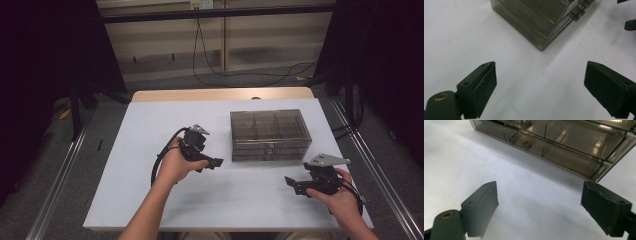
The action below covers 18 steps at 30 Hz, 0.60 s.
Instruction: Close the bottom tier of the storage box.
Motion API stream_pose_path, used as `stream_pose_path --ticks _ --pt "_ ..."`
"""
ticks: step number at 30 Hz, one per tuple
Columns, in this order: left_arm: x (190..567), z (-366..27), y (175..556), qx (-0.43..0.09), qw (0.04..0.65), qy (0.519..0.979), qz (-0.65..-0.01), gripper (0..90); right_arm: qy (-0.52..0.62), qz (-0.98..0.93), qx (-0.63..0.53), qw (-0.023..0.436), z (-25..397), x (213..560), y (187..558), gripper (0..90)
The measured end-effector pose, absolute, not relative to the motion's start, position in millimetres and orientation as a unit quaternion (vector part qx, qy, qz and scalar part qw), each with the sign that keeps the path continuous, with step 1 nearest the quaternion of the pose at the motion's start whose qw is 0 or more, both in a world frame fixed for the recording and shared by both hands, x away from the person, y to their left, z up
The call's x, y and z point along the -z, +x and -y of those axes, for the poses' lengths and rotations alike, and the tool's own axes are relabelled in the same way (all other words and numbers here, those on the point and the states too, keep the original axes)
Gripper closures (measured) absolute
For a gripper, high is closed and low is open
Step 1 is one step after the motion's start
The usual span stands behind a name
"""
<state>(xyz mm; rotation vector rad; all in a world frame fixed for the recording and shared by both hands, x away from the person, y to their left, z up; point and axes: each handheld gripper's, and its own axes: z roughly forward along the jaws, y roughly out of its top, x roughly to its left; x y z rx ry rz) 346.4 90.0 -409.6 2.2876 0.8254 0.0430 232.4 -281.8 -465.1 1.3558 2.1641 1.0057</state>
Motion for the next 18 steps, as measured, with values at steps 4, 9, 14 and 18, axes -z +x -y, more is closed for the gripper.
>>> stream_pose_path --ticks 4,9,14,18 --pt "414.4 -95.2 343.5 -0.010 0.356 0.876 -0.324 11.0 0.485 -0.772 -0.359 0.198 283.1 464.9 231.4 13.3" --pt "421.3 -104.1 340.8 -0.015 0.354 0.873 -0.334 10.9 0.482 -0.776 -0.354 0.200 284.3 465.4 230.5 13.1" --pt "430.3 -114.4 338.4 -0.012 0.357 0.869 -0.343 10.9 0.482 -0.777 -0.354 0.199 284.9 466.0 230.2 12.9" --pt "436.1 -122.9 336.1 -0.010 0.357 0.868 -0.345 10.9 0.480 -0.778 -0.354 0.198 284.9 466.8 230.3 12.9"
